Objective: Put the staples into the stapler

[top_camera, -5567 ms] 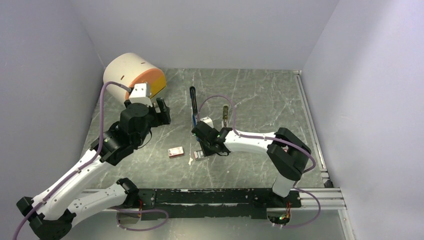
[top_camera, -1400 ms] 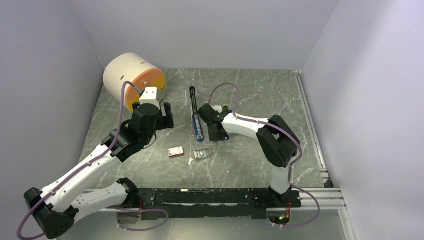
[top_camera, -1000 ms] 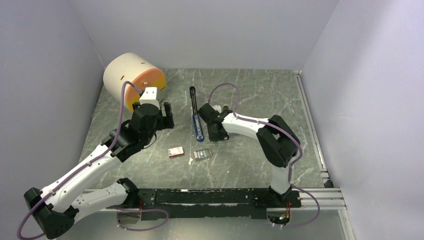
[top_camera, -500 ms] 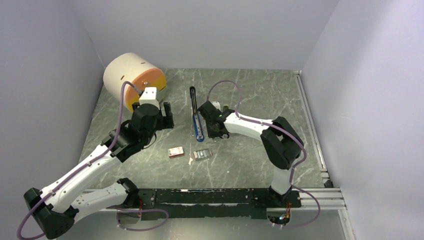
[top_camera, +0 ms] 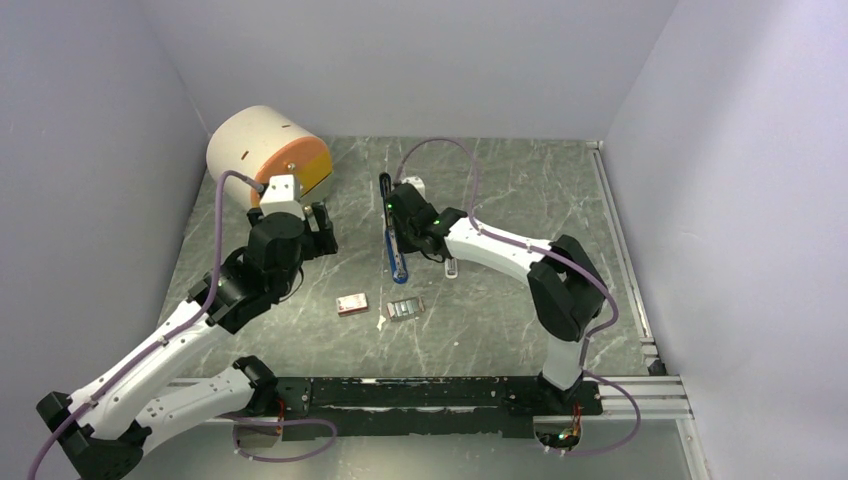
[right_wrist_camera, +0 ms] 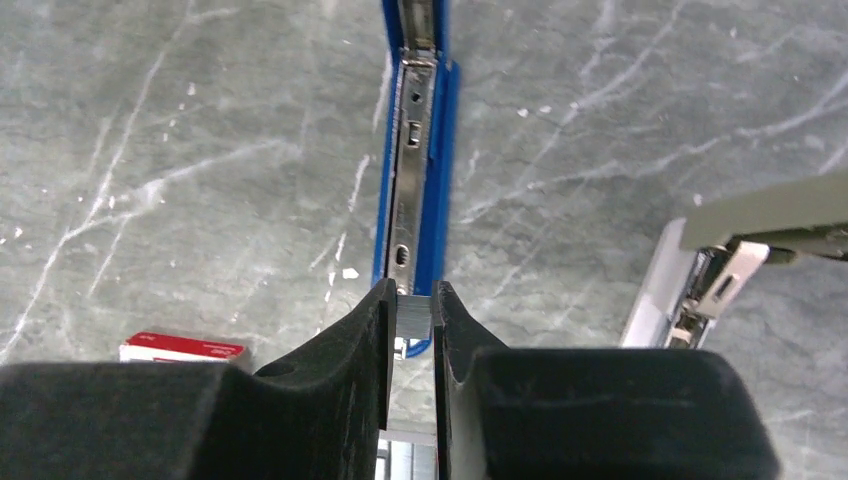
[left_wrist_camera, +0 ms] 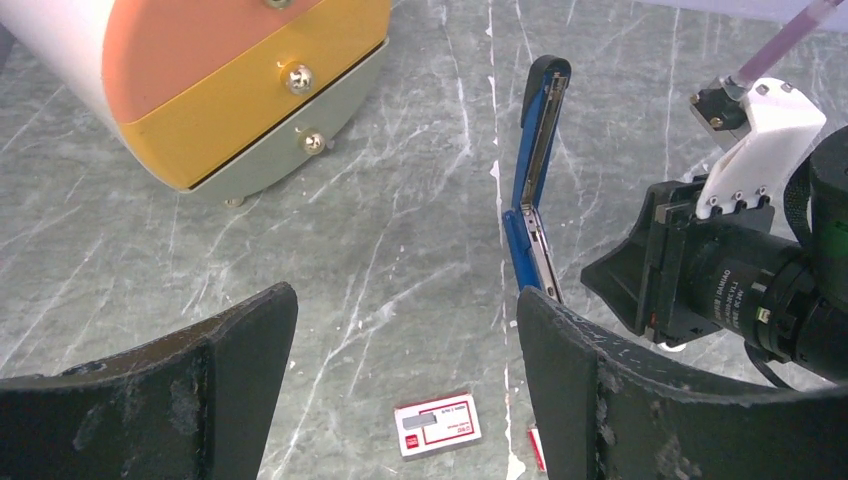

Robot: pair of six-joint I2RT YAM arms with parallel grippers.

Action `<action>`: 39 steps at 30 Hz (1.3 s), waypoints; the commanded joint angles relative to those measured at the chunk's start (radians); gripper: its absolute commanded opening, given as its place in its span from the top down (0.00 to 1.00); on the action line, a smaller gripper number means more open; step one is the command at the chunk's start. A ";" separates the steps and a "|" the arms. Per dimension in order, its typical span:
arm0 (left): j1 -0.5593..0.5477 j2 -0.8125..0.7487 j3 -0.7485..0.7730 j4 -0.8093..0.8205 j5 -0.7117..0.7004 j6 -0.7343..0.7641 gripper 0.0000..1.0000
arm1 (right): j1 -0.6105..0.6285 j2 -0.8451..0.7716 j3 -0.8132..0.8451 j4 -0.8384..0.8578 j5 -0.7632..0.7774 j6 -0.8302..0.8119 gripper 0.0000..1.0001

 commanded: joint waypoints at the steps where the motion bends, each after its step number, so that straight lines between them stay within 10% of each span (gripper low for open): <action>1: 0.005 -0.005 -0.009 -0.007 -0.036 -0.010 0.15 | 0.014 0.044 0.040 0.059 0.007 -0.052 0.80; 39: 0.006 -0.008 -0.002 -0.010 -0.053 0.006 0.15 | 0.018 0.135 0.070 0.119 0.004 -0.084 0.80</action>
